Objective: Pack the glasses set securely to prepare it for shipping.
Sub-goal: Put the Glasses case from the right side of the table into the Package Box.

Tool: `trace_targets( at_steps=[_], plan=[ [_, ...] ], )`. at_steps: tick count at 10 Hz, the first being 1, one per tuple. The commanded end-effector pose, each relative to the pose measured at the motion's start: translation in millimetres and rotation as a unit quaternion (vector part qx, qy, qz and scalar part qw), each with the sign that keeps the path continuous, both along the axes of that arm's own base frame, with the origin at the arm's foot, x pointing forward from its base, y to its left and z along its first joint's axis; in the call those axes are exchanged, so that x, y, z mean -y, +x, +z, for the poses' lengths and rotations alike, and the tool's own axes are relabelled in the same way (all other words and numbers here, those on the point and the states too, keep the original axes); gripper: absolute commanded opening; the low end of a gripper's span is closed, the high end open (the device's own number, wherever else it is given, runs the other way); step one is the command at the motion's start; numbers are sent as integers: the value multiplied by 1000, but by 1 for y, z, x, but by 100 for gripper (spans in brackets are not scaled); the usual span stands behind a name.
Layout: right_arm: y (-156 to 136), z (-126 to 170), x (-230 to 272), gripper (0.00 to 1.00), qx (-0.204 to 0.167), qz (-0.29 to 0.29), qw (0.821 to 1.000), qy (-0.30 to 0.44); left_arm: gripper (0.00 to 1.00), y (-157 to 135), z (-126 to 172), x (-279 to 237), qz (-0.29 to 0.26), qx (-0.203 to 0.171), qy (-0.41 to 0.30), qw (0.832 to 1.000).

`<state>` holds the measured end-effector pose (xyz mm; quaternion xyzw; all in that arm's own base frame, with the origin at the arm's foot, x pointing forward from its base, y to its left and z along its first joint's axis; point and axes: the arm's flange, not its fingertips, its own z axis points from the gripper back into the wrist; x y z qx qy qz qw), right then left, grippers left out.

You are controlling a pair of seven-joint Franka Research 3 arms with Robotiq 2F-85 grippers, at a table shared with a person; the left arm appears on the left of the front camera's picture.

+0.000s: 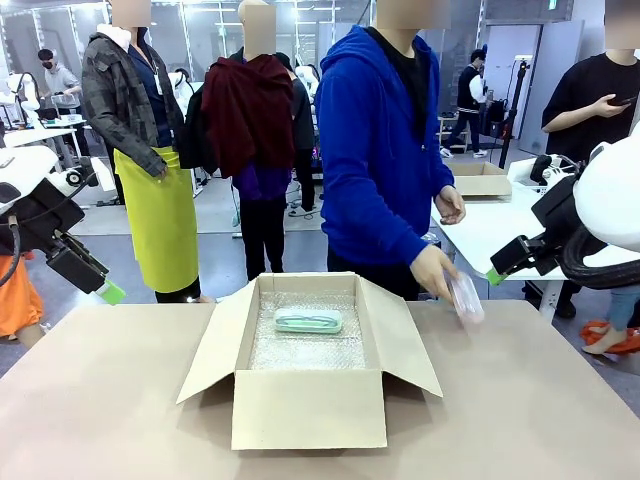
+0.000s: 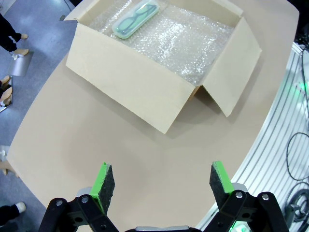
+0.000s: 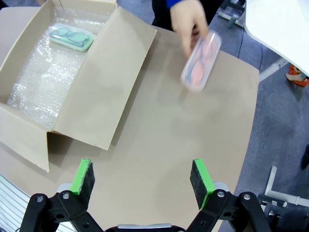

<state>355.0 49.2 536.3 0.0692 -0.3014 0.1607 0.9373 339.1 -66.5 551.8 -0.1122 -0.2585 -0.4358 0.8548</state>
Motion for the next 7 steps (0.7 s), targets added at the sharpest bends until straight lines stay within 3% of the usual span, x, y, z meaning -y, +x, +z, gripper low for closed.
trace_targets(
  at_steps=[1,7],
  plan=[
    [0,-1,-2,100,0,-9,1000,1,100,0,2,0,-1,1,-10,1000],
    [0,-1,-2,100,0,-9,1000,1,100,0,2,0,-1,1,-10,1000]
  ],
)
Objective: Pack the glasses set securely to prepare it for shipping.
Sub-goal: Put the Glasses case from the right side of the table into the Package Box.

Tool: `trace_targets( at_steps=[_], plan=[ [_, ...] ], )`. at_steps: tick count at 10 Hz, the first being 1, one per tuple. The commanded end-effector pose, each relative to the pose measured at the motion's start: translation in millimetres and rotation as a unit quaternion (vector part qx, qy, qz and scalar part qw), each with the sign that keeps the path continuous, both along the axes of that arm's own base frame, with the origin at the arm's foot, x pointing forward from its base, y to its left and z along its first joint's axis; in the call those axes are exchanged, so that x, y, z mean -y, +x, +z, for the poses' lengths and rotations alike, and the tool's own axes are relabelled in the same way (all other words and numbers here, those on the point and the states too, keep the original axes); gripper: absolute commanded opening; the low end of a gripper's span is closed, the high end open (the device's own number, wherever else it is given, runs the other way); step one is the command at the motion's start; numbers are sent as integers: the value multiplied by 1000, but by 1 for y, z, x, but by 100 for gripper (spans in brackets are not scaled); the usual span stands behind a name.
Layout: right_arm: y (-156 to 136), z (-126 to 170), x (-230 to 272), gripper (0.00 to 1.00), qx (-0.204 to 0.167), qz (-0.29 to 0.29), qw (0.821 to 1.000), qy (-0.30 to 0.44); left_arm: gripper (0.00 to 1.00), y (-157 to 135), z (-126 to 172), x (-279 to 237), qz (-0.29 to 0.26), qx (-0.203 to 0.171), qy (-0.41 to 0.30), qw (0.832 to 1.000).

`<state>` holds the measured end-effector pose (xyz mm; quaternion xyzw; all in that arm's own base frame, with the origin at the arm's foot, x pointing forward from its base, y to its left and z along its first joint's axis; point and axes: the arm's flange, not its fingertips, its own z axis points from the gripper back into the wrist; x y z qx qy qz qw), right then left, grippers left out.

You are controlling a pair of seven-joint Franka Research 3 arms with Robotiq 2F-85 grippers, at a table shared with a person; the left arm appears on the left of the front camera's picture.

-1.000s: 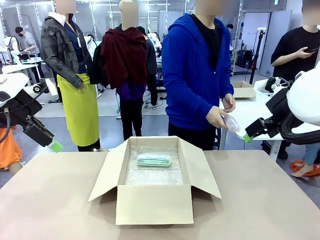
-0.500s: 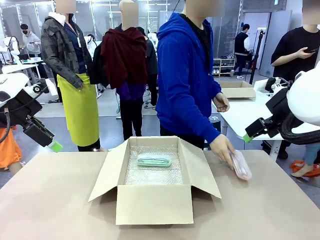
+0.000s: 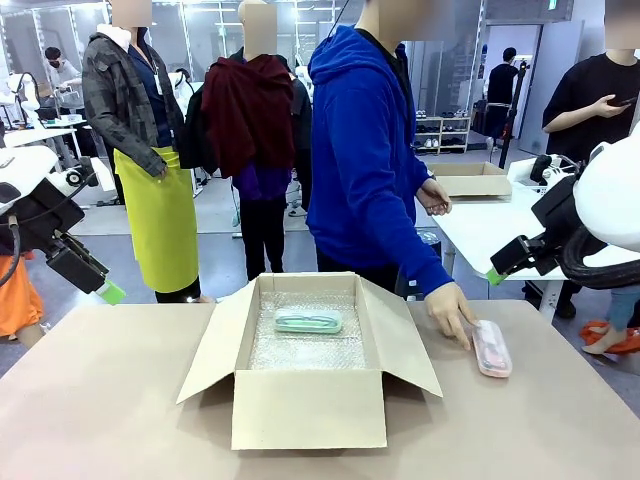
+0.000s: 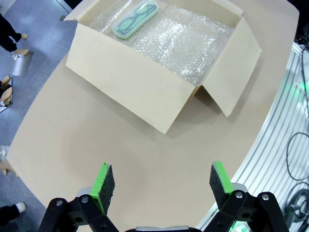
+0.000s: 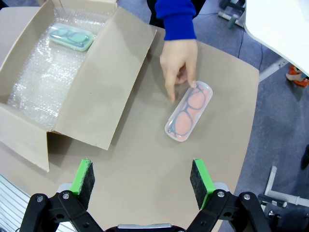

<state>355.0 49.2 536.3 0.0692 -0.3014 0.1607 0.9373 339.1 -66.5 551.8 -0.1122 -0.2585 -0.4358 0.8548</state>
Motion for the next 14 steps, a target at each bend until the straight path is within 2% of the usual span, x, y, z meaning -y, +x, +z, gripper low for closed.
trace_targets(
  at_steps=[1,2,4,5,8,9,12,14],
  plan=[
    [0,-1,-2,100,0,-9,1000,1,100,0,2,0,-1,1,-10,1000],
    [0,0,0,100,0,0,1000,0,100,0,2,0,-1,1,-10,1000],
    [48,3,19,100,-65,-132,988,44,100,0,2,0,-1,1,-10,1000],
    [69,-8,20,100,-115,-138,982,62,100,0,2,0,-1,1,-10,1000],
    [124,-50,39,100,-176,-234,953,76,100,0,2,0,-1,1,-10,1000],
    [143,-72,43,100,-193,-236,949,82,100,0,2,0,-1,1,-10,1000],
    [184,-125,40,100,-203,-277,936,73,100,0,2,0,-1,1,-10,1000],
    [200,-156,34,100,-220,-298,928,49,100,0,2,0,-1,1,-10,1000]
  ],
)
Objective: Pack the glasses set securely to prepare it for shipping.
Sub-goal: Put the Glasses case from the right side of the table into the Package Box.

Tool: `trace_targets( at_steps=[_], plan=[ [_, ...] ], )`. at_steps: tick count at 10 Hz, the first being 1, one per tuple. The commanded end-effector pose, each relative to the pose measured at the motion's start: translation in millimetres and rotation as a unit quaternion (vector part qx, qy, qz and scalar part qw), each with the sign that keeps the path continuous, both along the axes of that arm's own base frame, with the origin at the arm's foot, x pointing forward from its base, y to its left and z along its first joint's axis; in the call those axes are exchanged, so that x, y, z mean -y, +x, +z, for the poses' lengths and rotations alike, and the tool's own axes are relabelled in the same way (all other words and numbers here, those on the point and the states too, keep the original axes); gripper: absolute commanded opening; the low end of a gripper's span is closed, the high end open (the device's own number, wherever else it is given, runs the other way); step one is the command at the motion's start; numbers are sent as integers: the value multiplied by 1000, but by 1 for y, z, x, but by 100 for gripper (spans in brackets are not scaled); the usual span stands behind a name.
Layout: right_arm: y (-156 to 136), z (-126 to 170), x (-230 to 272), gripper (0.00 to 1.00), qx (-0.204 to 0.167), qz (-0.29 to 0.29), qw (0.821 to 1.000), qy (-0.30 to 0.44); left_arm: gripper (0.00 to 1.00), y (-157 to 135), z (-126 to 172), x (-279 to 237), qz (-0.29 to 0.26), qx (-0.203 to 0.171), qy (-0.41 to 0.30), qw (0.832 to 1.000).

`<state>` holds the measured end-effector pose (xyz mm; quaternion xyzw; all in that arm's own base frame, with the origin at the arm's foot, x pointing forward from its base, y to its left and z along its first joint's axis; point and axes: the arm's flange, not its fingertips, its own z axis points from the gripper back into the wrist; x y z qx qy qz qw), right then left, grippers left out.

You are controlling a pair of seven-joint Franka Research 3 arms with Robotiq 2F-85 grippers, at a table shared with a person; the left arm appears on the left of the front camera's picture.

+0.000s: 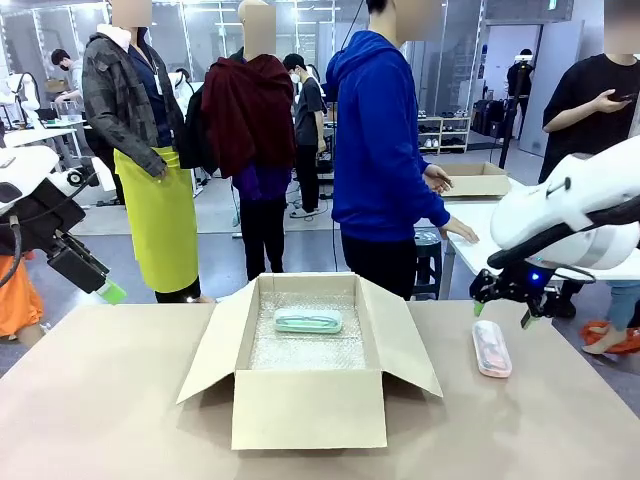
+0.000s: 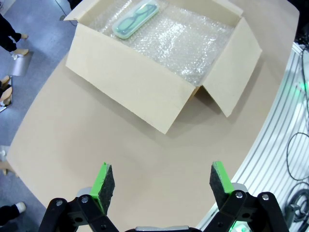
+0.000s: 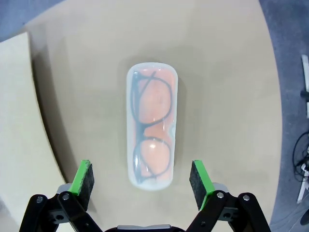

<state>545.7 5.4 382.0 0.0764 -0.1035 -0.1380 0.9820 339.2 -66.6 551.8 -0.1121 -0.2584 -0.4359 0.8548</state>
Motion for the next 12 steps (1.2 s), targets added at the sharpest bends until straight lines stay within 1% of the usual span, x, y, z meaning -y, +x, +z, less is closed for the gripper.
trace_targets(
  at_steps=[1,3,5,7,10,11,12],
  plan=[
    [13,-12,-11,100,-13,-30,999,-20,100,0,2,-1,-1,1,-10,1000],
    [17,-38,-17,100,-29,-36,999,-23,100,0,2,-1,-1,1,-10,1000],
    [17,-56,-19,100,-42,-41,998,-31,100,0,2,-1,-1,1,-10,1000],
    [18,-66,-17,100,-47,-47,997,-49,100,0,2,-1,-1,1,-10,1000],
    [19,-71,-14,100,-44,-40,997,-58,100,0,2,-1,-1,1,-10,1000],
    [19,-71,-13,80,-46,-38,996,-62,100,0,2,-1,-1,1,-10,1000],
    [19,-73,-12,80,-47,-44,995,-72,100,0,2,-1,-1,1,-10,1000]
  ],
)
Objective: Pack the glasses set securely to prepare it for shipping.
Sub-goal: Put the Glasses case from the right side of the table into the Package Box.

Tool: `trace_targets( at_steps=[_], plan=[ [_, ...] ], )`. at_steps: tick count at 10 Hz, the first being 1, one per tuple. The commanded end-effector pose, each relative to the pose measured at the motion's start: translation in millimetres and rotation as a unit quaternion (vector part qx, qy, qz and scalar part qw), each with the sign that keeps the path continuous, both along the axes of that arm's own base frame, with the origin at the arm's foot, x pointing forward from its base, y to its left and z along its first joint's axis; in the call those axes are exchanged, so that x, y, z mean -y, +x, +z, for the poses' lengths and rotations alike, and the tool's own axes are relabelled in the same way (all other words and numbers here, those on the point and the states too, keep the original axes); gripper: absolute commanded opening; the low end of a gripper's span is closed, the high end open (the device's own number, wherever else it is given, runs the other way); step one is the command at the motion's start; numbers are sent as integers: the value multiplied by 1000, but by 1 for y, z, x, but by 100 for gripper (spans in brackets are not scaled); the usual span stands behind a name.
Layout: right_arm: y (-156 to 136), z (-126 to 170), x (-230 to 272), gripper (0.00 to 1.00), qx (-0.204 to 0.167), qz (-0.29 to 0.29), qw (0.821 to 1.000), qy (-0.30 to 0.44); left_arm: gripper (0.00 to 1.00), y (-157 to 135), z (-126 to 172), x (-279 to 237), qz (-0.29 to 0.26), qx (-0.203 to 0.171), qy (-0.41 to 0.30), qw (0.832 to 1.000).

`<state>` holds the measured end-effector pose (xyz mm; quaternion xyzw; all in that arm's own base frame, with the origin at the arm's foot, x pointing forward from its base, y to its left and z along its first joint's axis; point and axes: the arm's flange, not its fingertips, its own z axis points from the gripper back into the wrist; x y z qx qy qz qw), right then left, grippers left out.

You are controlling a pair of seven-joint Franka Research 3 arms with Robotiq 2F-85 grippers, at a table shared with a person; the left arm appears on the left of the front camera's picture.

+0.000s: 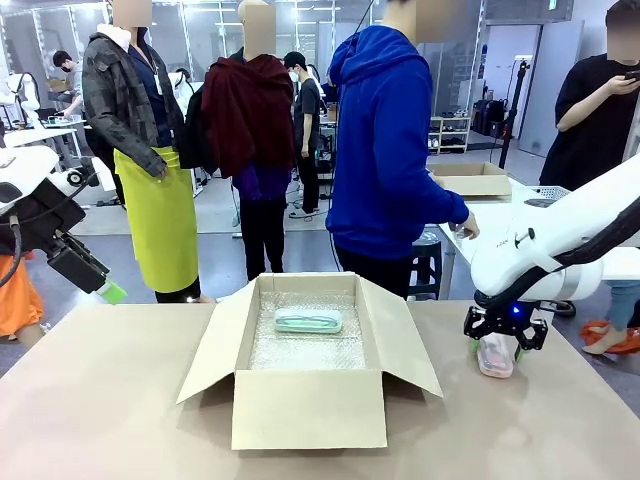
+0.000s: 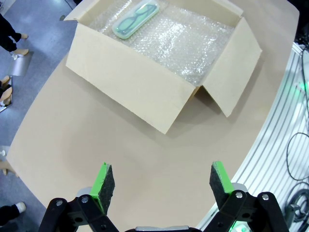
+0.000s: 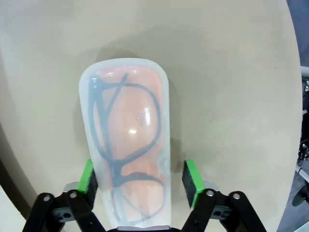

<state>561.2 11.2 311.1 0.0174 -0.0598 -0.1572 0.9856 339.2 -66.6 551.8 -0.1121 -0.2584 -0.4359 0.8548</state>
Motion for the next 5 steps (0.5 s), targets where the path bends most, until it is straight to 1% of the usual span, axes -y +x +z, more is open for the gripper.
trace_targets(
  at_steps=[1,2,3,4,5],
  plan=[
    [3,-2,-6,60,5,-22,999,-22,100,0,2,-1,-1,1,-10,1000],
    [3,0,-5,75,7,-22,1000,-20,100,0,2,-1,-1,1,-10,1000],
    [3,5,-2,40,6,-28,1000,-12,100,0,2,-1,-1,1,-10,1000],
    [0,14,1,55,5,-23,1000,-7,100,0,2,-1,-1,1,-10,1000],
    [-5,28,2,55,6,-1,1000,-4,100,0,2,-1,-1,1,-10,1000]
  ],
)
